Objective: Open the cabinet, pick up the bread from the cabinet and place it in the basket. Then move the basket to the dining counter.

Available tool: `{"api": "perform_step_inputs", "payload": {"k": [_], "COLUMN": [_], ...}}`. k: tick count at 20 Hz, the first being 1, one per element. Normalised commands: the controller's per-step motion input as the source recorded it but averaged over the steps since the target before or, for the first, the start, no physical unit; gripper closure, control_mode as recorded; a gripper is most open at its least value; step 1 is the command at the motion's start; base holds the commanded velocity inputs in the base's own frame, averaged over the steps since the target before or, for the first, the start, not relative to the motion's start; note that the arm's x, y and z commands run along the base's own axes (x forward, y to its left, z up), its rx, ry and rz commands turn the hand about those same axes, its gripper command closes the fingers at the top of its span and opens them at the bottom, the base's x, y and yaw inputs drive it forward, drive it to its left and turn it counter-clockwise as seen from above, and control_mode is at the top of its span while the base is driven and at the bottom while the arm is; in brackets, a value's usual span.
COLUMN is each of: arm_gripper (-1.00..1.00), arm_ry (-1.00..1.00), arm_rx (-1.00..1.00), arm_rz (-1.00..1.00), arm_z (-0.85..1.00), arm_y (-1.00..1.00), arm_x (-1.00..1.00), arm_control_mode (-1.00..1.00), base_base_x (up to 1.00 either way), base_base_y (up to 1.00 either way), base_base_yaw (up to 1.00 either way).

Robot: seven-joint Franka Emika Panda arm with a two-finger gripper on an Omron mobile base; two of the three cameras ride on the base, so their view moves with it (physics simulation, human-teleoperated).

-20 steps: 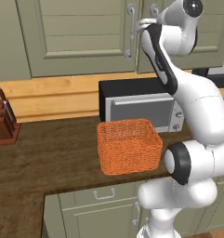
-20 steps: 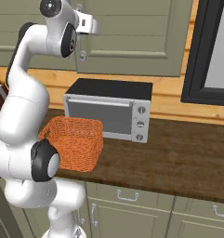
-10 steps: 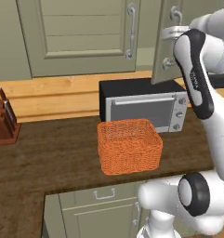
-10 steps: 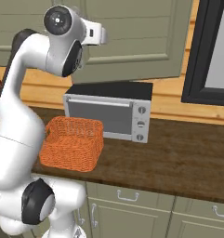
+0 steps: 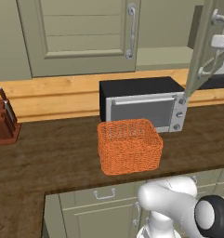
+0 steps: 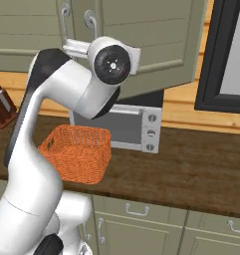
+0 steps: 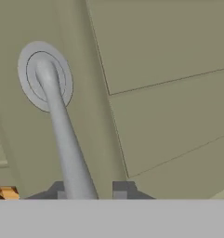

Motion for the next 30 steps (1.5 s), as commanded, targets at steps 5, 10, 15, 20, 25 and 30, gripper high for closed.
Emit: {"api": "perform_step_inputs", "payload": {"k": [5,10,15,20,25,30], "arm_gripper": [1.00,-1.00,-1.00,-1.00,-1.00,-1.00], "arm_ry": [-0.01,0.01,0.02,0.00,-0.01,0.10], "arm_rx": [0.03,0.00,0.03,0.02,-0.17,-0.36], "arm_rz": [0.02,0.00,0.00,-0.04,-0.19,-0.21], "arm_z": [-0.02,0.00,0.01,0.06,0.30,0.10], "arm_y": [-0.93,-0.06,-0.25,-0.13,0.47,0.93], "arm_x": [-0.34,-0.01,0.01,-0.51,-1.00,-0.80], "arm_control_mode": [-1.00,-1.00,-1.00,-1.00,-1.00,-1.00], "base_base_x": [0.00,0.00,0.00,0.00,0.00,0.00], "base_base_y": [0.00,0.00,0.00,0.00,0.00,0.00], "base_base_yaw": [0.00,0.00,0.00,0.00,0.00,0.00]}}
